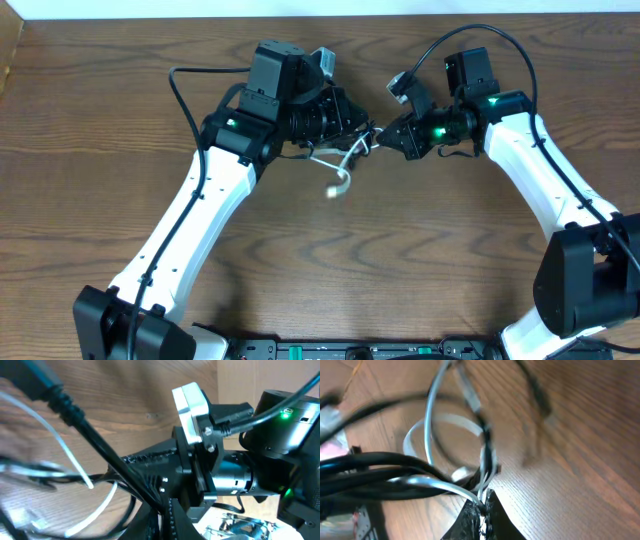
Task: Untangle cables
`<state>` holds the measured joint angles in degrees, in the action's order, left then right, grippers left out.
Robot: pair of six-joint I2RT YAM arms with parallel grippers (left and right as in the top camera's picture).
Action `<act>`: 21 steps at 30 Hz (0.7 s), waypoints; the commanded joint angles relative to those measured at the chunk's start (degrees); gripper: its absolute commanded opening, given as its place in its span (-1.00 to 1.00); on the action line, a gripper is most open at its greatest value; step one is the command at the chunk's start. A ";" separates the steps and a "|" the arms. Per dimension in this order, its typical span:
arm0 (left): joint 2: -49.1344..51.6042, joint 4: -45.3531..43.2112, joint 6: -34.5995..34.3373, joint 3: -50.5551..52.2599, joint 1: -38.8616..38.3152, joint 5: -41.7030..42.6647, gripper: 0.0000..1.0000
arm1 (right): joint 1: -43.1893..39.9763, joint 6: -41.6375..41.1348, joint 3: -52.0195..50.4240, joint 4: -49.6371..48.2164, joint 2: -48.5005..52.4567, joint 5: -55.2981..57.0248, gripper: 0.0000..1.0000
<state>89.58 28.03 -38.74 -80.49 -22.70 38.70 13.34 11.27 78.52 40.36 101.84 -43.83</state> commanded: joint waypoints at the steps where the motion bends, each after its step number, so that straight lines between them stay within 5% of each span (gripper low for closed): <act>1: -0.33 -0.13 1.86 -0.55 1.46 2.43 -0.85 | -1.01 -11.19 0.07 -0.70 0.15 -0.26 -0.98; 6: -0.26 6.32 6.10 -0.48 2.05 -4.57 -0.84 | -3.39 -18.53 0.07 0.13 0.15 -3.87 -0.98; 8: -0.15 8.31 8.15 -0.48 2.05 -6.97 -0.70 | -3.63 -24.57 0.07 2.19 0.15 1.99 -0.98; 16: -0.11 14.91 11.34 -0.37 2.05 -15.72 -0.70 | -3.50 -40.48 0.07 15.89 0.15 40.11 -0.98; 21: -0.11 16.33 13.27 -0.37 1.99 -16.74 -0.69 | -3.15 -40.48 0.04 18.32 0.17 43.80 -0.98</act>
<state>89.58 43.75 -28.32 -80.49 -20.82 24.34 9.87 -26.63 78.43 58.63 101.84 -6.92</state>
